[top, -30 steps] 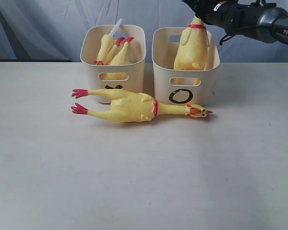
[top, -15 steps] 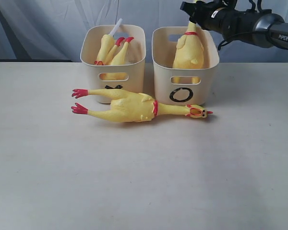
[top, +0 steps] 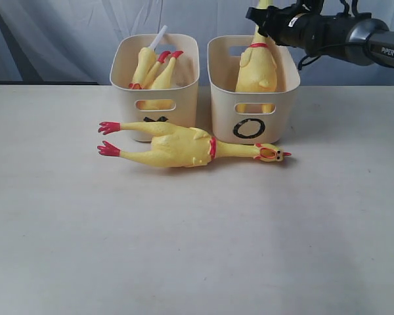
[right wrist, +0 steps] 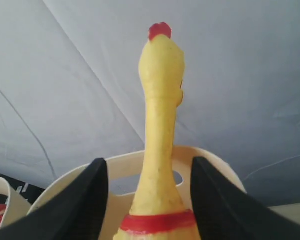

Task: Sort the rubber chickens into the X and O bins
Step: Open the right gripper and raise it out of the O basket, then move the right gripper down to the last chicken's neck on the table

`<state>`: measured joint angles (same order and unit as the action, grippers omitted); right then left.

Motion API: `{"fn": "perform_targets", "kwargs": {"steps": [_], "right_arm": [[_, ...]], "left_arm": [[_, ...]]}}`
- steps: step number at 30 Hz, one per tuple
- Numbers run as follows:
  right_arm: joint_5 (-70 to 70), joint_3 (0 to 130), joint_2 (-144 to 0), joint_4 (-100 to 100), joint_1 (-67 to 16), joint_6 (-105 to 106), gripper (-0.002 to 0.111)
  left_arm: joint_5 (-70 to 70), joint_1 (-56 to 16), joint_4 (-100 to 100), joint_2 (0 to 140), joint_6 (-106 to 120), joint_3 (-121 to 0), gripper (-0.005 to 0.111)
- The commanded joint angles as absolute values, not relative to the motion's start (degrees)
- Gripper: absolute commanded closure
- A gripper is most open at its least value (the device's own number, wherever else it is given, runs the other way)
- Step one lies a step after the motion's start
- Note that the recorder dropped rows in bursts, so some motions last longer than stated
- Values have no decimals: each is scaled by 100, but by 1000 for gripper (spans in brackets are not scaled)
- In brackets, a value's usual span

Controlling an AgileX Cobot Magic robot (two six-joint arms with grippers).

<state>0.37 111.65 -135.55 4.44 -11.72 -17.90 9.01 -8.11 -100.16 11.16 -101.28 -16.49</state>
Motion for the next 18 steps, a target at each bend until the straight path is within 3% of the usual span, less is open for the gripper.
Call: {"fn": "perform_targets", "kwargs": {"steps": [1, 8, 18], "right_arm": [[340, 11178, -13185, 311, -1142, -1753, 59], [1333, 11178, -12561, -362, -1142, -1270, 60], [3284, 11178, -11509, 509, -1142, 150, 60]], "left_arm": [[905, -802, -9995, 1063, -10133, -1665, 106], [905, -802, -9995, 1063, -10133, -1665, 106], [905, -802, -9995, 1063, -10133, -1665, 106]]}}
